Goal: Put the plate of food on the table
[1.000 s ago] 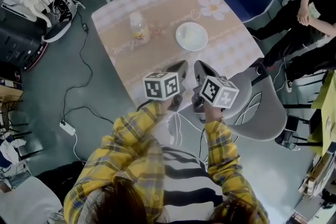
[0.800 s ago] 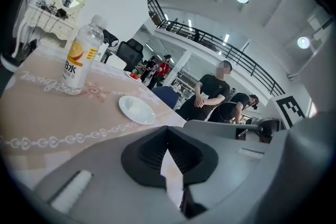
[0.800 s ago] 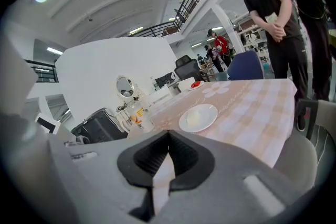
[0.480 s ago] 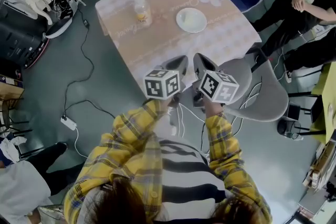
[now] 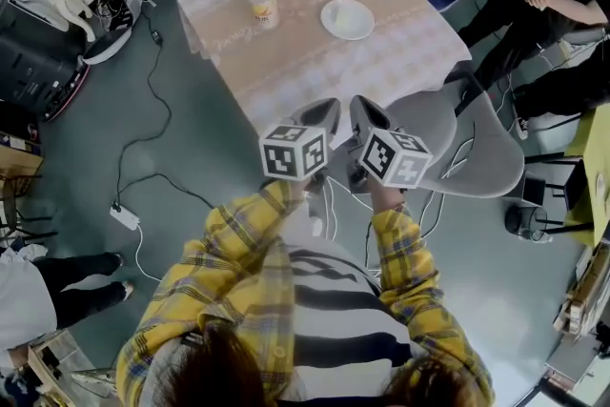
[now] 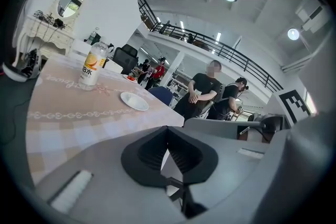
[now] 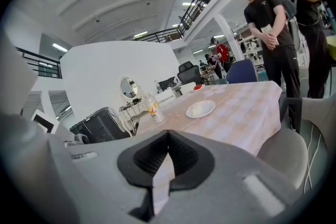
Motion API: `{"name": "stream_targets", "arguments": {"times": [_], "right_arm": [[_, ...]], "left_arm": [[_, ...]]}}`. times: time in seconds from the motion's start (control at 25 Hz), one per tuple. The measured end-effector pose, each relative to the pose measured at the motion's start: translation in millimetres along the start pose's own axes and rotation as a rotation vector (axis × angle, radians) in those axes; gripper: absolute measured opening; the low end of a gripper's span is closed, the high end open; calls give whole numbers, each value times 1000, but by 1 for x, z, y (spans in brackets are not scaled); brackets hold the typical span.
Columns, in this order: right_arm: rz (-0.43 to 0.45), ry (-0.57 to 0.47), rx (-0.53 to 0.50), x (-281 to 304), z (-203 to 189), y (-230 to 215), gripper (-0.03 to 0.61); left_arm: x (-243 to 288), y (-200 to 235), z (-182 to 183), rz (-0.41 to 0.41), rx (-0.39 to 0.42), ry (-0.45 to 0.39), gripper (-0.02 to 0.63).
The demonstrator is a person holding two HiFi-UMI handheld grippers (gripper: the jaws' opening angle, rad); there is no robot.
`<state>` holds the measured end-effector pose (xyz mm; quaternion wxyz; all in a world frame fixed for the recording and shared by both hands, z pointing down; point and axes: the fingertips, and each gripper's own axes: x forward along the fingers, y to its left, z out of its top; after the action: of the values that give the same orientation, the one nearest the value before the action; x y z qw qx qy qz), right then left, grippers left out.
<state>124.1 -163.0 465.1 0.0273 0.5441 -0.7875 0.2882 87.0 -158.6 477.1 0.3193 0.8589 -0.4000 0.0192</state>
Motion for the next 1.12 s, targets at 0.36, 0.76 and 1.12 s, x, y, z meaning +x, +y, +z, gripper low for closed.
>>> {"name": "stream_targets", "arguments": {"times": [0.36,0.76,1.12], "right_arm": [[0,-4,-7,-32,-20,13,-3],[-42,-8,-2,-61,-42,33,-3],[-69,-1,38,-78,-74,69,-3]], "left_arm": [[-29,-12,-18,0,28,13,-3],[-58,-22,-23,-42,67,44,-3],[-103,-17,-34,-56,63,62,-3]]}}
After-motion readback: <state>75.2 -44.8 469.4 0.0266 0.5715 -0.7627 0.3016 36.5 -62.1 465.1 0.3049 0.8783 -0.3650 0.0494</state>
